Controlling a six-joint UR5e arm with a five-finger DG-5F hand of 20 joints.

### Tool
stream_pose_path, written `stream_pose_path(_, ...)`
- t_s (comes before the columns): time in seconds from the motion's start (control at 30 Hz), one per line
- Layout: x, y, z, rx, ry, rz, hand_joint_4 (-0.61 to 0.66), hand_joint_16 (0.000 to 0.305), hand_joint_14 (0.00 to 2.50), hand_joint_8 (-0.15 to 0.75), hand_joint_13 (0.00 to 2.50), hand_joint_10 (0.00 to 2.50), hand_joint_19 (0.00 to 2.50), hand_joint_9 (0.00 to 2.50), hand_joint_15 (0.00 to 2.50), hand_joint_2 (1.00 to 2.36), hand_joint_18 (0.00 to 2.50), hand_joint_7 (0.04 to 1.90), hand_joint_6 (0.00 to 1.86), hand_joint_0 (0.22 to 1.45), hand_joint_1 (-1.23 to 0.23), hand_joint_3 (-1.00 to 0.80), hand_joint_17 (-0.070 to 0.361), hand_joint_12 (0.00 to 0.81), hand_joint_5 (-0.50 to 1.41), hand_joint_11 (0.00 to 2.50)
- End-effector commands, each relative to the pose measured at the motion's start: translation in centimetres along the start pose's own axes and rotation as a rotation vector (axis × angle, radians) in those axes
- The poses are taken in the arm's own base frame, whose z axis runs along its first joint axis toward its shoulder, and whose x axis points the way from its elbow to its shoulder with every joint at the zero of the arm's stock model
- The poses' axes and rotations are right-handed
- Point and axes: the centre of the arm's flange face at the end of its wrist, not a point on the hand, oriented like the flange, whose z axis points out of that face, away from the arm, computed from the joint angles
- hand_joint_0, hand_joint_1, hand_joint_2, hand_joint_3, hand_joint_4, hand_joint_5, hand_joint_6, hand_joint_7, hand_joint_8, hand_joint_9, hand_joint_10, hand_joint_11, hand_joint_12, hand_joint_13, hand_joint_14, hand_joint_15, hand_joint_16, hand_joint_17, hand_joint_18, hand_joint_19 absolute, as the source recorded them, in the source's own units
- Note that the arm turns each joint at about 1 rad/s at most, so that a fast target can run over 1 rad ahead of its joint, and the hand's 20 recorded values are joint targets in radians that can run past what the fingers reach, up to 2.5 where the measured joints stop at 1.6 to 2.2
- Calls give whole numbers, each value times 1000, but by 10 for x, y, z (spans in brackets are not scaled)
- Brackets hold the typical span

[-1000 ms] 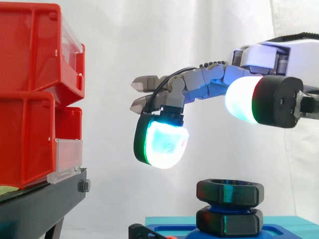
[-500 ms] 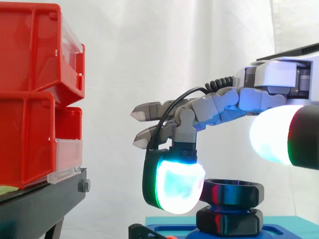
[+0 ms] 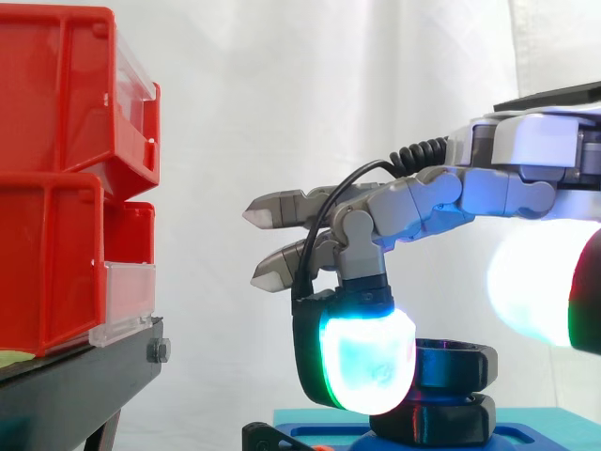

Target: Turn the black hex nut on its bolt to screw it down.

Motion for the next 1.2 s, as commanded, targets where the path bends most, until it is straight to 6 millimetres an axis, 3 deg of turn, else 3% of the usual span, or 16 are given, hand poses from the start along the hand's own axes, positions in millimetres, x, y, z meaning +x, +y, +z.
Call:
stream_pose_path(0.0,0,0,0,-1,2,-1,211,48,0,288,144,3,168,420,0,1000,137,1386,502,504,-87,-500,108,340,-80,90)
stream_pose_path(0.67,2,-14,-3,14,-15,-11,222,49,0,293,152,3,179,444,0,1000,128,1397,501,505,-80,-500,109,341,-78,94)
stream_pose_path(1.17,8,-53,-19,5,-25,-16,225,49,0,296,156,4,174,456,0,1000,120,1400,502,505,-78,-500,110,342,-76,102)
